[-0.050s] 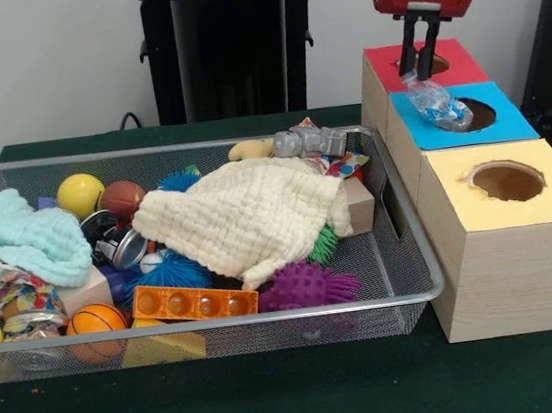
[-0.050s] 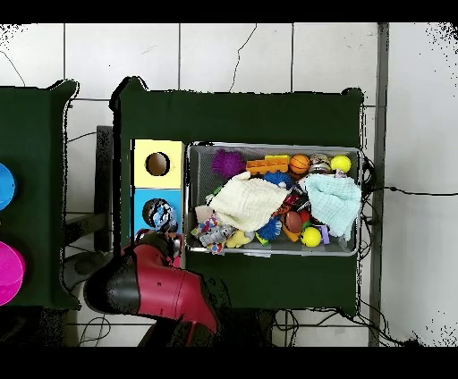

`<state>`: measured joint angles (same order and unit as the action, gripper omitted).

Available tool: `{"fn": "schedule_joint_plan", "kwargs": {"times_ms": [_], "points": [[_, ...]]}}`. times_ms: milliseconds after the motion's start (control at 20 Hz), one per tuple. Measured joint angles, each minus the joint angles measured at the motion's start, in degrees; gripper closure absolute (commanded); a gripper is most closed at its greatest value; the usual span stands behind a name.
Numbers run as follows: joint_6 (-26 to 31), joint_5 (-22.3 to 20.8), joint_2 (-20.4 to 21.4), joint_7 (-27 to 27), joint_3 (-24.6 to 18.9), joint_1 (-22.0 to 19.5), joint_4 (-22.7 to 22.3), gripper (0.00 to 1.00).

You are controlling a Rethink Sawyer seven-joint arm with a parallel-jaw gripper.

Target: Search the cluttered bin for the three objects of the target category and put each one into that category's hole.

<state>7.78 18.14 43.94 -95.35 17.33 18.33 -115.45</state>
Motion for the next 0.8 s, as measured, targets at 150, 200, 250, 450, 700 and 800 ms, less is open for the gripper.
{"fn": "schedule_joint_plan", "kwargs": {"times_ms": [150, 200, 250, 450, 700, 800], "points": [[-0.3, 0.5, 0.0, 0.0, 0.0, 0.0, -0.1, 1.0], [-0.4, 0.8, 0.0, 0.0, 0.0, 0.0, -0.1, 1.0], [-0.4, 0.9, -0.1, 0.0, 0.0, 0.0, -0.1, 1.0], [-0.7, 1.8, -0.7, 0.0, 0.0, 0.0, -0.1, 1.0], [-1.2, 3.2, -2.0, 0.0, 0.0, 0.9, 0.7, 1.0], [-1.3, 3.8, -2.4, 0.0, 0.0, 1.4, 1.1, 1.0]]}}
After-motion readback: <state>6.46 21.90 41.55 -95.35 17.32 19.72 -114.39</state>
